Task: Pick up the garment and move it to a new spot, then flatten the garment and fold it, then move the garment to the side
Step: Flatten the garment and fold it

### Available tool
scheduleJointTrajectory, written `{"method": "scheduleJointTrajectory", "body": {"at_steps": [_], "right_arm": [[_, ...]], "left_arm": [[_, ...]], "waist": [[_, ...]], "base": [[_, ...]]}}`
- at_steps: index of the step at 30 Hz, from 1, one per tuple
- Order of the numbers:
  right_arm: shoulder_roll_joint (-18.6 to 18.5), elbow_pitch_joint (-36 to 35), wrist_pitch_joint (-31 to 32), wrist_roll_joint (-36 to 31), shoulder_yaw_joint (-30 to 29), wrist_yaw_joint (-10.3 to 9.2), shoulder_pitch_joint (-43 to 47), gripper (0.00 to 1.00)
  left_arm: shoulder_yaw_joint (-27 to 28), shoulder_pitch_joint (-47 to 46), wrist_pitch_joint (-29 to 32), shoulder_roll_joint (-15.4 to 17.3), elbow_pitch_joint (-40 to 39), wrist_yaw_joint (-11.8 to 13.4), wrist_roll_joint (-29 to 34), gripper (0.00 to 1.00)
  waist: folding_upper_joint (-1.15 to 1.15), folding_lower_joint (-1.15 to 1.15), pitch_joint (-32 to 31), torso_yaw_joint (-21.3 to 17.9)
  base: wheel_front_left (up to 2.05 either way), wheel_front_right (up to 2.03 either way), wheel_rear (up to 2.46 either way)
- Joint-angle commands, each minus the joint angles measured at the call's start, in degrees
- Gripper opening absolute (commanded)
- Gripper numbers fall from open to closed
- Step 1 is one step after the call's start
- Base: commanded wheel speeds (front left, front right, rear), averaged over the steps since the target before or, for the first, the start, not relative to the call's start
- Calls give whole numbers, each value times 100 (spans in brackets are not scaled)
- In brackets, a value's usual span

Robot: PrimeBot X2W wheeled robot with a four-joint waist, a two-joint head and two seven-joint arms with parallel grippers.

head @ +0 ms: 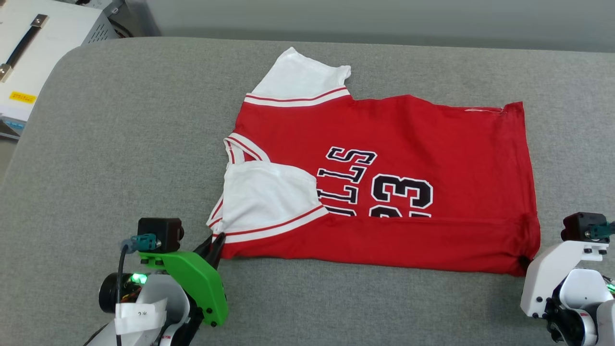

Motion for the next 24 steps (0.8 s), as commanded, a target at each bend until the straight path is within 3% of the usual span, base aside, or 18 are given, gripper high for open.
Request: {"method": "scheduleJointTrajectory", "body": {"at_steps": [1, 12, 24], "right_arm": [[3, 118, -1, 16, 18, -4, 11, 0], [-287, -192, 144, 189, -82, -4, 332, 0], [-563, -1102, 944, 486, -278, -4, 1443, 0]], "left_arm": [[-3, 74, 7, 27, 59, -24, 7, 0], [-109, 386, 64, 96, 277, -77, -103, 0], [-365, 1071, 385, 217, 203, -21, -342, 0]], "waist": [[0, 0, -90, -18], [0, 0, -703, -64], [0, 0, -1020, -102]], "base": [[0, 0, 0], [0, 0, 0], [0, 0, 0]]}}
